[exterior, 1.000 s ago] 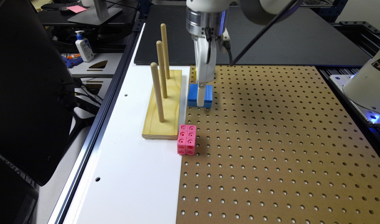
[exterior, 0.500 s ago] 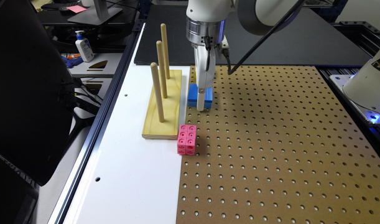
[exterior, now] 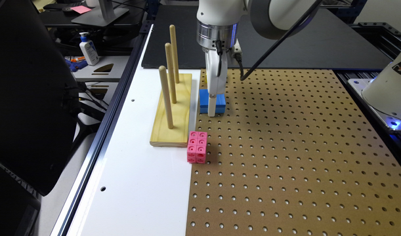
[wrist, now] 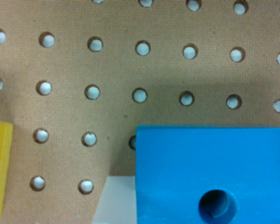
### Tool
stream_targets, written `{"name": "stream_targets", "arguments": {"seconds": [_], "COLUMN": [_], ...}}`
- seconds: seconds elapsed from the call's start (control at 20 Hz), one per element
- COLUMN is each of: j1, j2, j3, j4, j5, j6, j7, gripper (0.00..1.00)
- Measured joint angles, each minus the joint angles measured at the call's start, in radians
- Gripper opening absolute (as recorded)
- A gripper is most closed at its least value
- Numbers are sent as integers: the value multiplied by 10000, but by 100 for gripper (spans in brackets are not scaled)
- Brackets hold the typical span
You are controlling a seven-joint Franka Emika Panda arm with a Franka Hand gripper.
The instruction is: Pick up blue block.
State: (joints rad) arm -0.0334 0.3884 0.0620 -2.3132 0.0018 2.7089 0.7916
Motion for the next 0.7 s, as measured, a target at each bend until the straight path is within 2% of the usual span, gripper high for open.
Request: {"name": "stream_targets", "arguments": {"seconds": [0.45, 0.7], "j1": [-27, -26], "j2": [-558, -1619], "j3": [0, 2], "j4": [-12, -37], "j5": [0, 4], "j6": [-381, -1456], "j7": [0, 3], "gripper": [0, 0]}}
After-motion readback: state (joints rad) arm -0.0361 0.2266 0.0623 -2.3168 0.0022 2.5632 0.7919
